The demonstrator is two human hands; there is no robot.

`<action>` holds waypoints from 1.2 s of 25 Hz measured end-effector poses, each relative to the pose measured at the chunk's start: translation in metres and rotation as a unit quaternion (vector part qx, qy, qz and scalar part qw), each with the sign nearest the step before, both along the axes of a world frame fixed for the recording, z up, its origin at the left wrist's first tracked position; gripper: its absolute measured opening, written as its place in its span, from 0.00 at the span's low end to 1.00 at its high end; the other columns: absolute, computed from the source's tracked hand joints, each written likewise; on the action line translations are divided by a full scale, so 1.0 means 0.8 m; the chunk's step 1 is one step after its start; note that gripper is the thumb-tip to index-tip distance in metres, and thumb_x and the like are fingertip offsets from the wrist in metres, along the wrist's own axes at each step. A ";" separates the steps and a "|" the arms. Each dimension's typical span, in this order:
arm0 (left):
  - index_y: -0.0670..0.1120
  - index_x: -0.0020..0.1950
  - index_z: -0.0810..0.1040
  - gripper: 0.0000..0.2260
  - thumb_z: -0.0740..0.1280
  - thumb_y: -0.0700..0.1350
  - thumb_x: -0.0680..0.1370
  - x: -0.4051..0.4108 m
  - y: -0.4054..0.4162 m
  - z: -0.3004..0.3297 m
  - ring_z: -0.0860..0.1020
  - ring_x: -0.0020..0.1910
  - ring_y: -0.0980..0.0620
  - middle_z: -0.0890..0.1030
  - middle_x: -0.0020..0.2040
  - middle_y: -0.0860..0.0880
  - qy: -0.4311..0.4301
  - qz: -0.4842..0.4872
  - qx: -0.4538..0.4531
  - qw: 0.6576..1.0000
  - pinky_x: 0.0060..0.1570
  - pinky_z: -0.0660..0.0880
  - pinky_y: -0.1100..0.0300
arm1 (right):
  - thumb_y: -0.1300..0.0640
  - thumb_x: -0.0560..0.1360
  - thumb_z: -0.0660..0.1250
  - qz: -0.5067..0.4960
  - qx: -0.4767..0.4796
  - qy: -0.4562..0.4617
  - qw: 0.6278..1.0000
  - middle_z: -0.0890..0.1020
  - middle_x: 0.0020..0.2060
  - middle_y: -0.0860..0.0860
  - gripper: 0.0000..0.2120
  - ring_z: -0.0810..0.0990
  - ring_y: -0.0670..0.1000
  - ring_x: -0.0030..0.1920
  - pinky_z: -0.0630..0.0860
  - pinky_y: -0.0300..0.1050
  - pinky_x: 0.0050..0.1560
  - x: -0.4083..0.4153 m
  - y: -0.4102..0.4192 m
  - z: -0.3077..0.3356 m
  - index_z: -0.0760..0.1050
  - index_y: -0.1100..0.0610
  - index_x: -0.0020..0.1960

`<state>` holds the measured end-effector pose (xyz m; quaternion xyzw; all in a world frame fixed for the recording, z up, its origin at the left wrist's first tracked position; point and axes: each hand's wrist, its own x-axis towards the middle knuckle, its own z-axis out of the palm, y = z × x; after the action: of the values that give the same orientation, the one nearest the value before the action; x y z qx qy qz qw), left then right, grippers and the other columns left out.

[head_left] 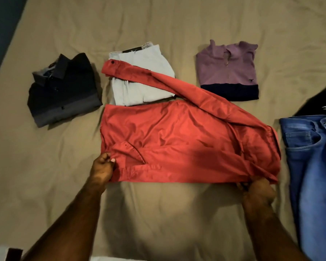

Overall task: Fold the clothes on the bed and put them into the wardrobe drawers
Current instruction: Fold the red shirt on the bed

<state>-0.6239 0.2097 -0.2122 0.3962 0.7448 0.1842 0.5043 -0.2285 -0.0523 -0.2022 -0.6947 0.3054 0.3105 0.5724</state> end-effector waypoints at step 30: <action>0.47 0.85 0.61 0.35 0.59 0.65 0.82 0.201 -0.158 -0.035 0.53 0.85 0.41 0.56 0.86 0.43 0.287 -0.616 0.350 0.644 0.79 0.54 0.33 | 0.38 0.82 0.62 0.588 -0.290 -0.497 0.568 0.68 0.79 0.60 0.35 0.68 0.61 0.78 0.63 0.63 0.76 0.001 -0.037 -0.048 0.68 0.61 0.79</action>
<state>-0.4632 0.0834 -0.2399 0.9439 0.3158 -0.0450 0.0859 -0.2275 -0.0821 -0.2410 -0.8945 -0.4301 0.0790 0.0931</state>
